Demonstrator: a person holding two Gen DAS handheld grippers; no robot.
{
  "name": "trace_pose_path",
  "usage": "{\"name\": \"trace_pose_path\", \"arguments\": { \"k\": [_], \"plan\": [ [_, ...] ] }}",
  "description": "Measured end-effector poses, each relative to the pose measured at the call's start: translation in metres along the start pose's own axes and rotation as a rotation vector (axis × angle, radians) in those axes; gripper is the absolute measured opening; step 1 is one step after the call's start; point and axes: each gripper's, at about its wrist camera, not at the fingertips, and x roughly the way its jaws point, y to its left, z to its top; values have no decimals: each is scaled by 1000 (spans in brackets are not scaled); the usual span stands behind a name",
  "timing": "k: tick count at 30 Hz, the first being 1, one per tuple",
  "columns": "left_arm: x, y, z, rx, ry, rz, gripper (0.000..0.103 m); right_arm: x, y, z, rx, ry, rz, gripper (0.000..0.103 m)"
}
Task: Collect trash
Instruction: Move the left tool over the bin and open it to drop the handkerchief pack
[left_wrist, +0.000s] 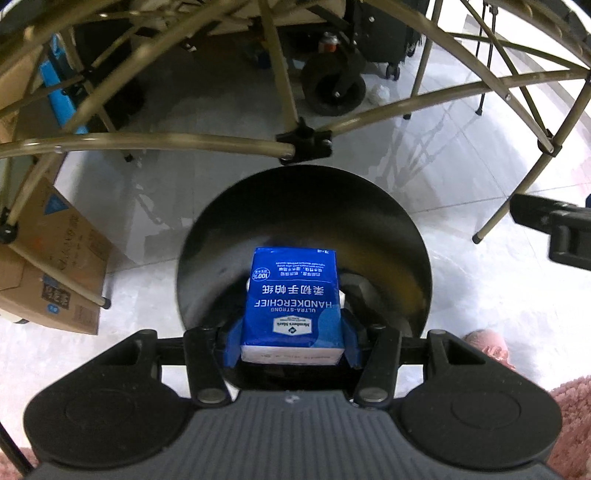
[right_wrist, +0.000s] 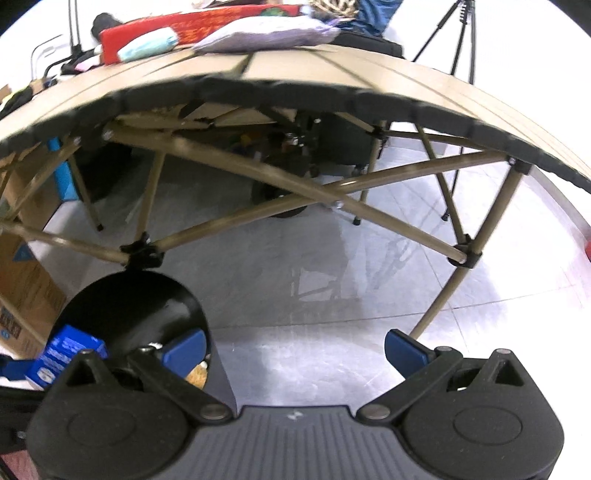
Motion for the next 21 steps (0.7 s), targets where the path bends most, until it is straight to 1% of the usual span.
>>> {"name": "trace_pose_path", "arguments": {
  "k": [4, 8, 11, 21],
  "plan": [
    [9, -6, 6, -8, 43, -24, 53, 2, -11, 1, 48, 1, -5, 103],
    [16, -10, 11, -19, 85, -31, 53, 7, -19, -1, 80, 12, -28, 103],
    [21, -10, 12, -34, 115, -29, 53, 10, -24, -3, 105, 24, -26, 103],
    [23, -5, 13, -57, 146, -8, 53, 12, -21, -4, 99, 36, -31, 103]
  ]
}}
